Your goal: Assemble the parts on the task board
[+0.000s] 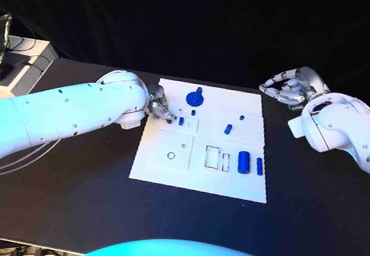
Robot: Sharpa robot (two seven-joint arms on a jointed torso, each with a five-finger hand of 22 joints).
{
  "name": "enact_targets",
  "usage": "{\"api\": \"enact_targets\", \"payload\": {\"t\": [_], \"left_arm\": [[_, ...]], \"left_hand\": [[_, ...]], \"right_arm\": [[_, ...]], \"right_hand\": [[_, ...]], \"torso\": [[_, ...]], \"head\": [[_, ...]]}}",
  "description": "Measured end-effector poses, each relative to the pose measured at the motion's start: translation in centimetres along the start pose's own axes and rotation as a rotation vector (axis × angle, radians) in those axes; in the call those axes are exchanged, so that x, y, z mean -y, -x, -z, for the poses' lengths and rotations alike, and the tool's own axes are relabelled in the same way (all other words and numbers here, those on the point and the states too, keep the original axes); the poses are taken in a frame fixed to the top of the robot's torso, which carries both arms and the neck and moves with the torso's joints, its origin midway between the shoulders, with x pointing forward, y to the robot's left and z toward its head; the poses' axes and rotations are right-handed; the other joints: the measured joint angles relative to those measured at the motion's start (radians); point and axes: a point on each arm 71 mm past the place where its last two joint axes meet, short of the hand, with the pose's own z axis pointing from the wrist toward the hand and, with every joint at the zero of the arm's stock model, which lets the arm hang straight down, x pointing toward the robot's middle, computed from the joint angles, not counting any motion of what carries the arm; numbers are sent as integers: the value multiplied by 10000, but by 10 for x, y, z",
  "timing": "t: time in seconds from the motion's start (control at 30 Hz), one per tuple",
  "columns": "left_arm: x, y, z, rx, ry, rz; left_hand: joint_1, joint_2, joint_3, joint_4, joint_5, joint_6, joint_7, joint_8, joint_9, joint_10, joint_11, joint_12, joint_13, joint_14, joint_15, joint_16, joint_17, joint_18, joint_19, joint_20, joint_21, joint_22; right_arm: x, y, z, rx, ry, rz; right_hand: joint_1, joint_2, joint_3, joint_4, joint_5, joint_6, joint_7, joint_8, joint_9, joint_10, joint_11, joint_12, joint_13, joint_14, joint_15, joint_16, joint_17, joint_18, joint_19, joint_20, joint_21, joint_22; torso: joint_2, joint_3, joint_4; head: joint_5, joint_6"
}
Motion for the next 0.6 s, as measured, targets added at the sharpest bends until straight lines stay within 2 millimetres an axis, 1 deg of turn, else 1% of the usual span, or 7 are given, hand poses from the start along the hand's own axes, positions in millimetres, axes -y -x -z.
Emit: {"api": "enact_targets", "payload": {"t": [0.13, 0.23, 0.37, 0.4, 0.5, 0.57, 0.6], "left_arm": [[0, 0, 0, -1, 5, 11], [0, 0, 0, -3, 8, 17], [0, 0, 0, -5, 8, 28], [0, 0, 0, -5, 8, 30], [0, 0, 0, 1, 7, 41], [0, 0, 0, 5, 8, 48], [0, 0, 0, 7, 9, 51]], "left_hand": [[0, 0, -127, -9, 41, 1, -1, 0, -9, 0, 0, 0, 0, 0, 0, 0, 0, 0, 0, 0, 0, 0], [-18, 18, -468, 15, 41, 1, -1, 0, -29, -22, 21, 0, -12, 0, 0, 0, 0, 0, -1, 0, 0, -1], [-66, 234, -1155, 24, 41, 51, 17, -78, -67, -36, 36, 6, -12, 0, 0, 0, 0, 0, 0, 0, 0, -1], [-34, 357, -1481, 18, 61, 52, 17, -79, -71, -36, 35, 39, -12, 0, 0, 0, 0, 0, 0, 0, 0, -1], [-45, 624, -2351, 38, 89, 52, 16, -80, -90, -36, 36, 38, -19, 0, 0, -9, 0, 0, 0, 0, 0, 4], [24, 869, -3143, 45, 89, 53, 16, -80, -109, -36, 36, 38, -33, 0, 0, -39, 0, 0, -1, 0, 0, 14], [50, 923, -3371, 48, 90, 54, 15, -80, -116, -36, 36, 38, -33, 0, 0, -38, 0, 0, -1, 0, 0, 14]], "right_arm": [[0, 0, 0, 1, 0, 2], [0, 0, 0, 3, -2, 3], [0, 0, 0, 4, -3, 4], [0, 0, 0, 3, -3, 4], [0, 0, 0, 2, -3, 5], [0, 0, 0, 2, -3, 5], [0, 0, 0, 2, -3, 5]], "right_hand": [[0, 0, 0, 0, 0, 0, 0, 0, 0, 0, 0, 0, -1, 0, 0, 0, 0, 0, 0, 0, 0, 0], [0, 0, 0, 0, 0, 0, 0, 0, 3, 0, 0, 0, -1, 0, 0, 0, 0, 0, 0, 0, 0, 0], [0, 0, 0, 0, 0, 0, 0, 0, 16, 0, 0, 0, -2, 0, 0, 0, 0, 0, 0, 0, 0, -1], [0, 0, 0, 0, 0, 0, 0, 0, 16, 0, 0, 0, -2, 0, 0, 0, 0, 1, 0, 0, 0, -1], [0, 0, 0, 0, 0, 0, 0, 0, 16, 0, 0, 0, -2, 0, 0, 0, 0, 0, 0, 0, 0, -1], [0, 0, 0, 0, 0, 0, 0, 0, 16, 0, 0, 0, -3, 0, 0, 0, 0, 0, 0, 0, 0, -1], [0, 0, 0, 0, 0, 0, 0, 0, 16, 0, 0, 0, -3, 0, 0, 0, 0, 0, 0, 0, 0, -1]], "torso": [[0, -1, -5], [0, -1, -6], [1, -5, -6], [1, -6, -6], [2, -7, -4], [3, -11, -4], [3, -11, -4]], "head": [[9, 6], [12, 7], [12, 1], [13, 0], [14, -3], [20, -7], [21, -10]]}}
